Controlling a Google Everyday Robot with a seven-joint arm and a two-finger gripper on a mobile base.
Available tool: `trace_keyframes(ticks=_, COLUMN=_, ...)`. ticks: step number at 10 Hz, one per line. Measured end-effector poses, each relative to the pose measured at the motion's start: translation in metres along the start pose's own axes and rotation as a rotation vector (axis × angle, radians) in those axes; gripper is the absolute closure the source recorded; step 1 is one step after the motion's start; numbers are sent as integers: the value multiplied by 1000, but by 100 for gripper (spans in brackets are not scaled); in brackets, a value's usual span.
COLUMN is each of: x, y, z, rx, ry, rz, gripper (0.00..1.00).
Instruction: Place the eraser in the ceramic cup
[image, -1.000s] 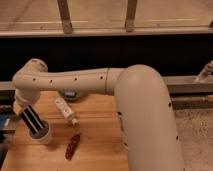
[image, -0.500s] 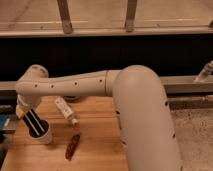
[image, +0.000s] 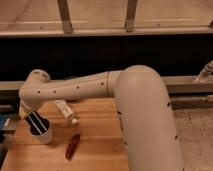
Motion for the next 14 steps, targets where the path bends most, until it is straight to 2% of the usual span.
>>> trace_keyframes(ticks=2, x=0, y=2, z=-5, rx=-24, ry=-30, rz=-29, gripper=65)
trace_keyframes(ticks=4, x=-5, y=10, z=-12, rx=-23, ry=-55, rz=-114, gripper=48)
trace_keyframes(ticks=6, x=-11, y=17, z=-21, rx=-20, ry=-75, rz=-142, gripper=27)
trace_keyframes(ticks=7, x=-12, y=18, z=-22, rx=-21, ry=-78, rz=-146, gripper=22)
trace_keyframes(ticks=14, x=-13, y=20, z=-21, rx=-25, ry=-79, rz=-152, gripper=20)
